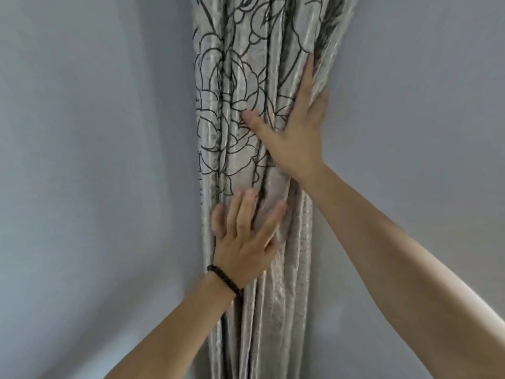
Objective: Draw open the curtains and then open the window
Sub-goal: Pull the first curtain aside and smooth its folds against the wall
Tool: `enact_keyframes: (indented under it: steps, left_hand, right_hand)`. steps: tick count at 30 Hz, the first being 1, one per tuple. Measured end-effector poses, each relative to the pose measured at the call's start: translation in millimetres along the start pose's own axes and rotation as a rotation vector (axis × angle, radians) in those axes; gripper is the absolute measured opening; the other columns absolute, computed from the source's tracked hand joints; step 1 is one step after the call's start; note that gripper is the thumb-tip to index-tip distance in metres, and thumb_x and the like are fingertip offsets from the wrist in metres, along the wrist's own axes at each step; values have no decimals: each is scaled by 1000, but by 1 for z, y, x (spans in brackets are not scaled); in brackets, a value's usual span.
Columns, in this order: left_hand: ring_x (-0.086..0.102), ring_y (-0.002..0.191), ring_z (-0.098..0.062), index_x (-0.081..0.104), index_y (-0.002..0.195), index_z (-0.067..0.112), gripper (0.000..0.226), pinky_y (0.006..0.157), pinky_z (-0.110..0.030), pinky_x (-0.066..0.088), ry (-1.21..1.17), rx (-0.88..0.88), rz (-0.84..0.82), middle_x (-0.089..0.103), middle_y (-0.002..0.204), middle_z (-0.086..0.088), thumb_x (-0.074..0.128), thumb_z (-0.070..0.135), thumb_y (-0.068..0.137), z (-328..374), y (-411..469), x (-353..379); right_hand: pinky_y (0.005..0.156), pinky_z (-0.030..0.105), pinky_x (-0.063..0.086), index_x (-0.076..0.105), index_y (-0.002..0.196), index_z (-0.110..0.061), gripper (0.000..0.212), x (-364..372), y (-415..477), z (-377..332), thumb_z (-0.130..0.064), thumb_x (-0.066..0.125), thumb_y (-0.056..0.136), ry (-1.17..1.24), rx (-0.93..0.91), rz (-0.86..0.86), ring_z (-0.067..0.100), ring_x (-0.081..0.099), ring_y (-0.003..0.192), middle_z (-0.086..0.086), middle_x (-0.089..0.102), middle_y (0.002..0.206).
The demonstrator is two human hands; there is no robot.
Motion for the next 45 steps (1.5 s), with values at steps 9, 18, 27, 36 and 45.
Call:
enact_keyframes:
  steps: [9, 18, 27, 36, 45]
  left_hand:
    - [20, 150, -28, 26, 152, 9, 68, 115, -42, 37, -308, -109, -257, 18, 162, -16, 58, 7, 93, -53, 14, 32]
    - [17, 151, -23, 19, 155, 17, 72, 84, -40, 42, -101, -93, -501, 13, 164, -11, 51, 19, 91, -43, 28, 49]
    - [17, 151, -23, 25, 153, 10, 58, 116, -44, 33, -373, -114, -456, 19, 162, -12, 46, 17, 100, -44, -12, 8]
    - [32, 143, -10, 25, 153, 22, 66, 115, -32, 31, -720, -241, -420, 36, 153, 7, 54, 39, 96, 47, -50, -92]
    - [58, 105, -39, 57, 121, 0, 43, 92, -51, 49, -871, -385, -250, 62, 116, -23, 59, 28, 88, 128, -115, -137]
  right_hand:
    - [89, 49, 53, 19, 161, -22, 76, 59, 59, 22, -12, 52, 93, -436, -339, 106, 41, 49, 116, 26, 34, 156]
    - [106, 45, 42, 21, 160, -14, 81, 74, 77, 31, 3, 51, 86, -444, -351, 43, 42, 47, 125, 29, 28, 159]
    - [116, 31, 30, 15, 161, -26, 61, 3, -35, 54, -32, 45, 109, -91, -72, -26, 27, 46, 132, 16, 38, 157]
    - [96, 0, 33, 46, 148, -19, 47, -111, -186, 23, -23, 57, 103, -221, -54, 242, 11, 50, 122, 12, 52, 135]
    - [85, 44, 59, 40, 152, -27, 55, -197, -368, 53, -34, 56, 100, -469, 407, 124, 9, 62, 116, -4, 55, 145]
Point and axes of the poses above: each hand's wrist, its own y-axis towards the middle knuckle, its own x-axis out of the palm, z = x × y, the point moved 1 cm from there along y, towards the middle knuckle
